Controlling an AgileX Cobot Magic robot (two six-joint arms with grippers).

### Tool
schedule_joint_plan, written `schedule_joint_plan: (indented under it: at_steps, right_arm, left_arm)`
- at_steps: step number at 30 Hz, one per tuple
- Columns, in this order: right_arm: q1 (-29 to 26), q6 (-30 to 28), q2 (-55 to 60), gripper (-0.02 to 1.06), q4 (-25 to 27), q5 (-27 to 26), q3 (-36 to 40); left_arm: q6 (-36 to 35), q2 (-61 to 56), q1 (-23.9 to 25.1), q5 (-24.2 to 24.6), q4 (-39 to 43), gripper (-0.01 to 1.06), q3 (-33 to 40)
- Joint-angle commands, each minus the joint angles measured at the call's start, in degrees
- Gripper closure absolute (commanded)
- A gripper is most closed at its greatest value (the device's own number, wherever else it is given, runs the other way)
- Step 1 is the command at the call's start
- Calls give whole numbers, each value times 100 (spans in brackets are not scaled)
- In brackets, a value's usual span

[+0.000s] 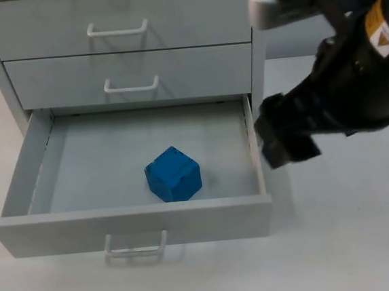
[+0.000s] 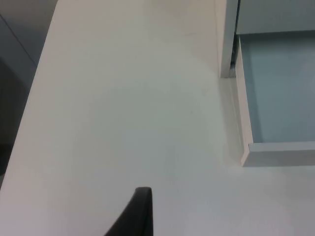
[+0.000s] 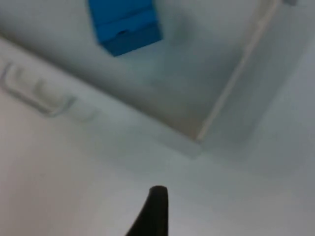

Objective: Open the drawer with the left hand, place the block into the drawer with the right hand, then close the drawer with the left hand.

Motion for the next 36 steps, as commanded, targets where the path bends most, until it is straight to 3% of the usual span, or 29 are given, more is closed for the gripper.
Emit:
schedule_joint_plan:
  at_steps: [1, 5, 6, 12, 13, 18, 26, 36]
  right_arm:
    - [-252, -113, -81, 25, 18, 51, 55]
    - [-1236, -576, -312, 25, 436, 49, 378]
    - [-1236, -576, -312, 25, 436, 49, 378]
    - [-2807, -1285, -963, 25, 1003, 50, 977]
    - [-3202, -1540, -1178, 25, 1172, 147, 1074]
    - [-3938, -2100, -1620, 25, 1400, 624, 1099]
    - [-3975, -2137, -2067, 25, 1332, 731, 1099]
    - [-3975, -2437, -2223, 25, 1323, 1504, 1099]
  left_arm:
    - [6, -37, 10, -33, 9, 0, -31]
    - [6, -37, 10, -33, -25, 0, -31]
    - [6, -37, 10, -33, -25, 0, -31]
    - [6, -37, 10, -33, -37, 0, -31]
    - [6, -37, 10, -33, -64, 0, -31]
    - [136, -37, 10, -33, -231, 0, -31]
    - [217, -37, 10, -33, -310, 0, -31]
    - [373, -26, 10, -47, -736, 2, -31]
